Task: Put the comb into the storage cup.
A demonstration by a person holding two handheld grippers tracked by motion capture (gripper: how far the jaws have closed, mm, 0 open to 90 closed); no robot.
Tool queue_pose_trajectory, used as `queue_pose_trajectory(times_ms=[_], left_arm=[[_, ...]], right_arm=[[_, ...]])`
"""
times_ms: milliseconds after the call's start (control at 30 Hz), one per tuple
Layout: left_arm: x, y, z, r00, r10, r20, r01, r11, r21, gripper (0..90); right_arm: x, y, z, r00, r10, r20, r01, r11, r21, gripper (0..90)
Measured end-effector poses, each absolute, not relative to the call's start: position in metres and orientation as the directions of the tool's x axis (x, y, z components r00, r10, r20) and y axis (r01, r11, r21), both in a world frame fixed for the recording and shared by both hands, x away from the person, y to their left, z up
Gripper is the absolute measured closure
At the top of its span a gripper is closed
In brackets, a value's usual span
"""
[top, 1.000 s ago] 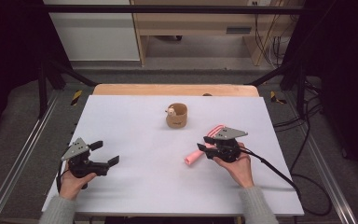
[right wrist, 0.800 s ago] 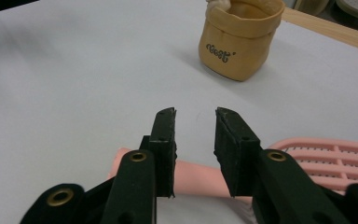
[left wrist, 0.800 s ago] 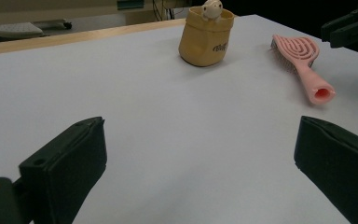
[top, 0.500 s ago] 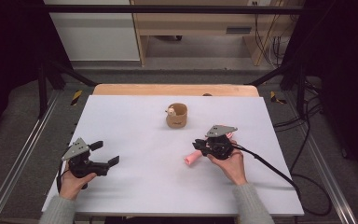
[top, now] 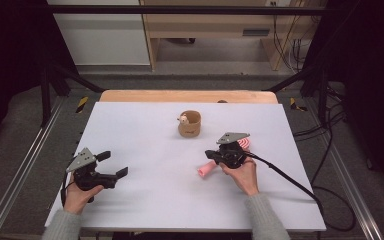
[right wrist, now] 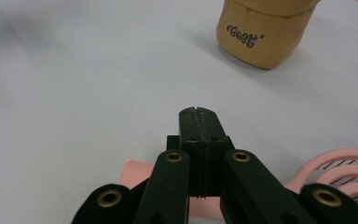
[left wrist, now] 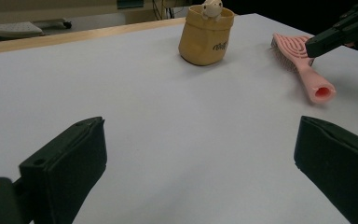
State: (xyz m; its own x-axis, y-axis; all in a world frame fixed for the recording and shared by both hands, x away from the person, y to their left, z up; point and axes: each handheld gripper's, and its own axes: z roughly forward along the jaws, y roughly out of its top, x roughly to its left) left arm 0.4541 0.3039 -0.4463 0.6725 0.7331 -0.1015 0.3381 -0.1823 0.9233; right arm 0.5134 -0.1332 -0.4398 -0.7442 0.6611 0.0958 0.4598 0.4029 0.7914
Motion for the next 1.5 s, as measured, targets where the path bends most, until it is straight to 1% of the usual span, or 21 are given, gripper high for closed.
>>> queue_pose_trajectory(times_ms=[100,233,467,800,1200,1500], left_arm=[[0.454,0.304,-0.446,0.673,0.733,-0.101,0.339,-0.183,0.923,2.2],[0.454,0.304,-0.447,0.673,0.733,-0.101,0.339,-0.184,0.923,2.2],[0.454,0.304,-0.447,0.673,0.732,-0.100,0.338,-0.185,0.923,2.2],[0.454,0.304,-0.447,0.673,0.732,-0.101,0.340,-0.185,0.922,2.2],[0.454,0.303,-0.447,0.674,0.732,-0.100,0.340,-0.186,0.922,2.2],[0.454,0.304,-0.447,0.675,0.731,-0.102,0.339,-0.184,0.922,2.2]], right_arm=[[0.514,-0.131,-0.442,-0.741,0.661,0.117,0.486,0.408,0.773,90.0],[0.515,-0.130,-0.443,-0.739,0.664,0.113,0.490,0.415,0.767,90.0],[0.515,-0.116,-0.450,-0.753,0.651,0.095,0.491,0.460,0.740,90.0],[0.515,-0.116,-0.454,-0.755,0.649,0.094,0.509,0.488,0.709,90.0],[0.511,-0.117,-0.454,-0.766,0.639,0.073,0.501,0.520,0.692,90.0],[0.506,-0.119,-0.454,-0.762,0.643,0.081,0.518,0.528,0.673,90.0]])
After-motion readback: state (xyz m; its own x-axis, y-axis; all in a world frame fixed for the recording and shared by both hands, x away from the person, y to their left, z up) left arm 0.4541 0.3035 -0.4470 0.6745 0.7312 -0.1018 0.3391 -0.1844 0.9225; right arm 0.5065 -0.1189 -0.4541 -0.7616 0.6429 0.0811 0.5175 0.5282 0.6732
